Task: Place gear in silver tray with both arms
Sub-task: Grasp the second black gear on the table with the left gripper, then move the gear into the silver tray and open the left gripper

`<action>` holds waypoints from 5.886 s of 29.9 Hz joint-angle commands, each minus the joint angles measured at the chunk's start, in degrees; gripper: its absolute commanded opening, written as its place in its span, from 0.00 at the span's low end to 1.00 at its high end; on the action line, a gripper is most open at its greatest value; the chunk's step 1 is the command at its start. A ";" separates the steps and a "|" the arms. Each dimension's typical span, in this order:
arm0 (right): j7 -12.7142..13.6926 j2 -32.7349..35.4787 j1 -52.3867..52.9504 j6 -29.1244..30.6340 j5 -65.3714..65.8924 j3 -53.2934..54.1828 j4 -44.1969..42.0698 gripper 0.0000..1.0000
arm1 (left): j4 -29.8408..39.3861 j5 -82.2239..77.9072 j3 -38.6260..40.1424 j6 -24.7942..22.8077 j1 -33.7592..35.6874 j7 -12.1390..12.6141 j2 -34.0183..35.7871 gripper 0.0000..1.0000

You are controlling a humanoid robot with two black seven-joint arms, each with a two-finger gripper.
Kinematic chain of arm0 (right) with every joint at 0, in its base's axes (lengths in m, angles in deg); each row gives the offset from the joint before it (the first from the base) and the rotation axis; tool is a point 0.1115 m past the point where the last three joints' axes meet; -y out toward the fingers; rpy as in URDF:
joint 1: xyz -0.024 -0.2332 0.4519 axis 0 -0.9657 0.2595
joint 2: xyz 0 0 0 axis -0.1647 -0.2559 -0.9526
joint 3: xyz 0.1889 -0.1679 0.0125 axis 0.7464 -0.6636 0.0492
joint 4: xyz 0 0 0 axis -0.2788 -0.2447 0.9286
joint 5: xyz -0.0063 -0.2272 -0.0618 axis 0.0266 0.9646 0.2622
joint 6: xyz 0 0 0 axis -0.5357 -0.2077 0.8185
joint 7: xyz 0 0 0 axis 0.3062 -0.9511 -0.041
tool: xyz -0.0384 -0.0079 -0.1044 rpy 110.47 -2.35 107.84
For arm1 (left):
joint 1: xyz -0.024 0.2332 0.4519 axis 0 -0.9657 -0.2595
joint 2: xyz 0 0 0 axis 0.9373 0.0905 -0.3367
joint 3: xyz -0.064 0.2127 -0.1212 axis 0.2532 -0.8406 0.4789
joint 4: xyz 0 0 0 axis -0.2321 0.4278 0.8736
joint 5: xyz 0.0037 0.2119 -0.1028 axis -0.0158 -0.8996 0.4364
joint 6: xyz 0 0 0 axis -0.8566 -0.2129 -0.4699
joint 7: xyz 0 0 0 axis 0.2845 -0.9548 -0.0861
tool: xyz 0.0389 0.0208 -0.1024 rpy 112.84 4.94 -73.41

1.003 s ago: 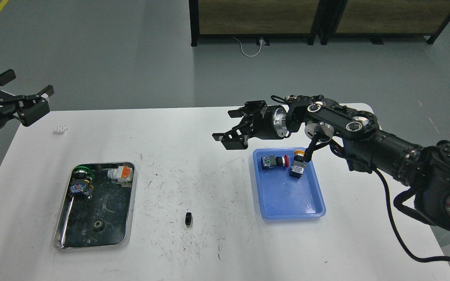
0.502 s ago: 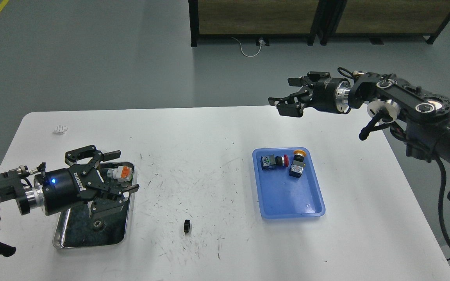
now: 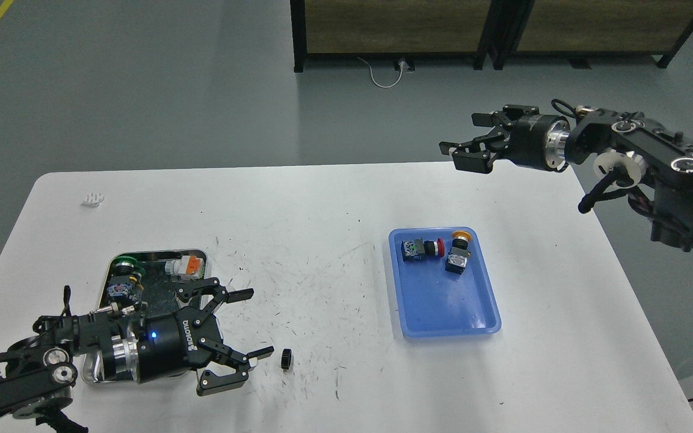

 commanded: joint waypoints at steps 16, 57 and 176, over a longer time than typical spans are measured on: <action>0.01 0.74 -0.08 -0.09 0.00 -0.09 -0.36 0.93 | -9.06 -3.67 0.05 4.59 -5.19 -0.71 -11.79 0.96; -0.08 1.10 -1.40 0.00 -0.09 0.09 -0.18 0.93 | -20.49 -4.38 -0.91 8.72 -9.49 -5.89 -17.16 0.91; -0.08 1.62 -1.84 -0.35 0.00 1.32 -0.18 0.93 | -21.98 11.35 5.06 6.00 -8.97 -6.25 -1.51 0.23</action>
